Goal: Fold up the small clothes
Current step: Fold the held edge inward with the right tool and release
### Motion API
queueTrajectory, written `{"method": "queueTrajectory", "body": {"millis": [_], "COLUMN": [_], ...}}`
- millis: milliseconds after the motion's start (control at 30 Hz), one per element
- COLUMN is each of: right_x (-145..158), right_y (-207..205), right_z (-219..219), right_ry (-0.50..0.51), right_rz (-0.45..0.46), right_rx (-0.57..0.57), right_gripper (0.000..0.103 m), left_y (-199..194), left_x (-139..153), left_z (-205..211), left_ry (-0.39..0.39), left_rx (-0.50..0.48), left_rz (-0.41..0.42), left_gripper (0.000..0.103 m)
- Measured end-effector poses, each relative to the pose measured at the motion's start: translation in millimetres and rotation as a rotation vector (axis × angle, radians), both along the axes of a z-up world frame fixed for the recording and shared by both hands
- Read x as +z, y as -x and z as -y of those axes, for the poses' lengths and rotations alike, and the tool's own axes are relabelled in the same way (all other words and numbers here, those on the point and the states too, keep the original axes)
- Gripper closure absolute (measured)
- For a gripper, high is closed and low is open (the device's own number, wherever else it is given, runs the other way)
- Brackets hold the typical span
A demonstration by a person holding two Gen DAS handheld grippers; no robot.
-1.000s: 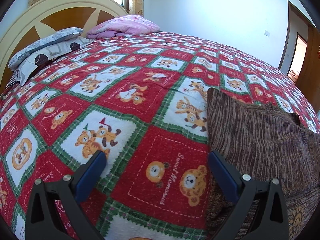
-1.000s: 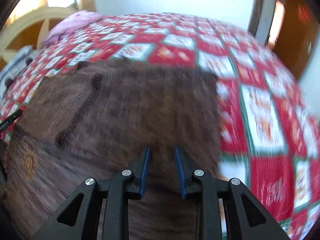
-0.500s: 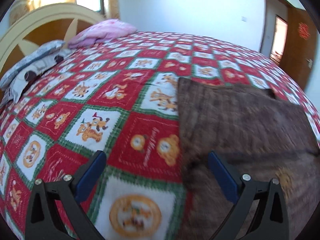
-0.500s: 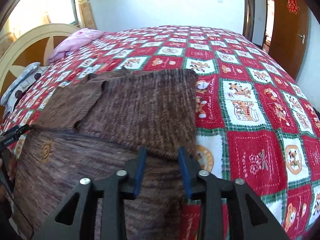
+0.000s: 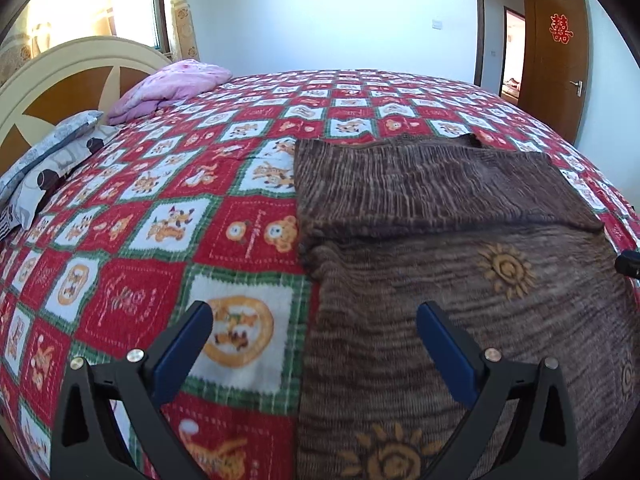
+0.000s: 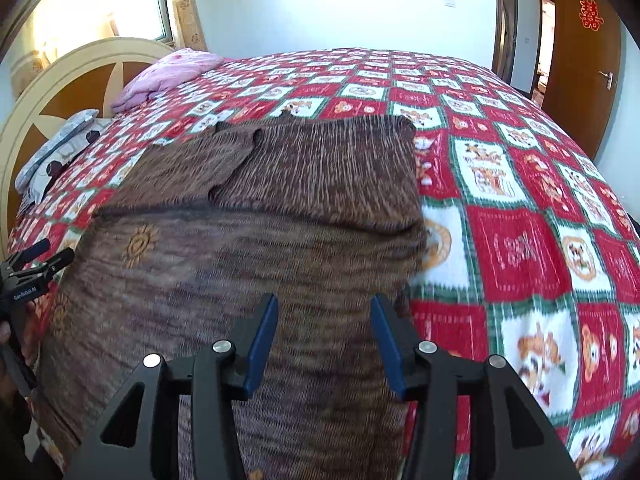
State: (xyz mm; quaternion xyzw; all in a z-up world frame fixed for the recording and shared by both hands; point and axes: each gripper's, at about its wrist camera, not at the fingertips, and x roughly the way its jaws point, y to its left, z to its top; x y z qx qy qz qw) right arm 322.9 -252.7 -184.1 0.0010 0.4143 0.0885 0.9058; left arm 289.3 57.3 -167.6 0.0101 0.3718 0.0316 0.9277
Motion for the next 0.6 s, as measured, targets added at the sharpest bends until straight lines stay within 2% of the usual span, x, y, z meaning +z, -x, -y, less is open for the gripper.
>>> {"method": "queueTrajectory", "body": {"millis": [600], "right_x": [-6], "right_y": [82], "right_z": [-16], "right_ry": [0.015], "right_rz": [-0.052], "right_rx": [0.021], "right_gripper": [0.052], "left_y": [72], "left_x": [11], "left_z": [-3], "left_ry": [-0.012], "left_rx": [-0.044], "left_rz": [0.009], "left_gripper": [0.000]}}
